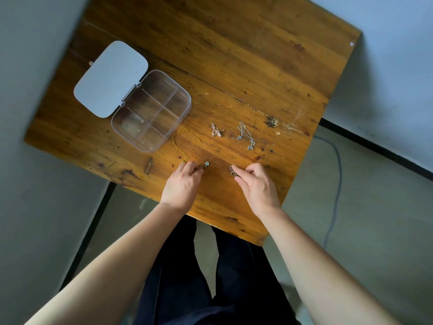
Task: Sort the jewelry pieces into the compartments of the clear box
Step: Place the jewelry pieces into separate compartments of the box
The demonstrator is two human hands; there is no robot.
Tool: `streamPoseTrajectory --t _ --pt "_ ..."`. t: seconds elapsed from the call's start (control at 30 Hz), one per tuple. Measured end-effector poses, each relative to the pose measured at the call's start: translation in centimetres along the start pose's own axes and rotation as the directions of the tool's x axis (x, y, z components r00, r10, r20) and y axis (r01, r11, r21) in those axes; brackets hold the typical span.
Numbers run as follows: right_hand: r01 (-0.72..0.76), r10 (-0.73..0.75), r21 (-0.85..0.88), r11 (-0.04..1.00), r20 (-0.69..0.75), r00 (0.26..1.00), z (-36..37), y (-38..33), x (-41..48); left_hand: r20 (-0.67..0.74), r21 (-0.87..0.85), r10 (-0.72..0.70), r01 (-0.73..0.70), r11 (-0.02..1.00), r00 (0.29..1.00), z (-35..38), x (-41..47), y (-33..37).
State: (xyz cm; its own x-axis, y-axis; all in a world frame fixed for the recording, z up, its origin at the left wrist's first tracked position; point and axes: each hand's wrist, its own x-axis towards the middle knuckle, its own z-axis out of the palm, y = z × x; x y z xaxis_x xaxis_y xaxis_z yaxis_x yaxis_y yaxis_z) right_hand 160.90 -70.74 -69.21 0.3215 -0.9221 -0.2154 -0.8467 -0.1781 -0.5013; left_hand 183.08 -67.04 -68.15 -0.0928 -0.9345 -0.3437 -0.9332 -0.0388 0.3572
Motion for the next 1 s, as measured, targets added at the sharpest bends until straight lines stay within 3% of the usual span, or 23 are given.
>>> streamPoseTrajectory --t 0.23,0.33,0.43,0.6,0.73,0.83,1.0 --pt "0.039 -0.037 -0.042 0.998 0.042 0.998 0.1 0.1 0.3 0.022 -0.149 -0.194 0.195 0.969 0.981 0.1 1.8 0.5" --pt "-0.022 0.023 -0.015 1.0 0.047 0.999 0.2 -0.3 0.3 0.016 -0.288 -0.355 0.344 0.894 0.935 -0.3 2.1 0.8" --pt "-0.091 0.092 0.06 0.994 -0.006 0.996 0.0 -0.9 0.6 -0.034 -0.444 -0.452 0.392 0.806 0.891 -1.8 2.0 0.8" --pt "-0.019 0.053 0.178 0.984 -0.188 0.981 -1.6 -4.1 3.4 -0.13 -0.679 -0.529 0.314 0.664 0.838 -6.7 1.4 0.0" --pt "0.098 0.011 0.287 0.953 -0.357 0.934 -2.9 -8.5 7.2 -0.275 -0.764 -0.602 0.21 0.61 0.75 -11.3 0.9 -2.0" --pt "0.155 -0.014 0.336 0.929 -0.385 0.923 -3.6 -12.0 10.0 -0.336 -0.803 -0.642 0.148 0.578 0.689 -14.1 0.8 -4.1" --pt "0.187 -0.032 0.465 0.865 -0.321 0.947 -3.7 -16.9 14.0 -0.299 -0.888 -0.717 0.091 0.45 0.63 -15.8 1.0 -6.7"
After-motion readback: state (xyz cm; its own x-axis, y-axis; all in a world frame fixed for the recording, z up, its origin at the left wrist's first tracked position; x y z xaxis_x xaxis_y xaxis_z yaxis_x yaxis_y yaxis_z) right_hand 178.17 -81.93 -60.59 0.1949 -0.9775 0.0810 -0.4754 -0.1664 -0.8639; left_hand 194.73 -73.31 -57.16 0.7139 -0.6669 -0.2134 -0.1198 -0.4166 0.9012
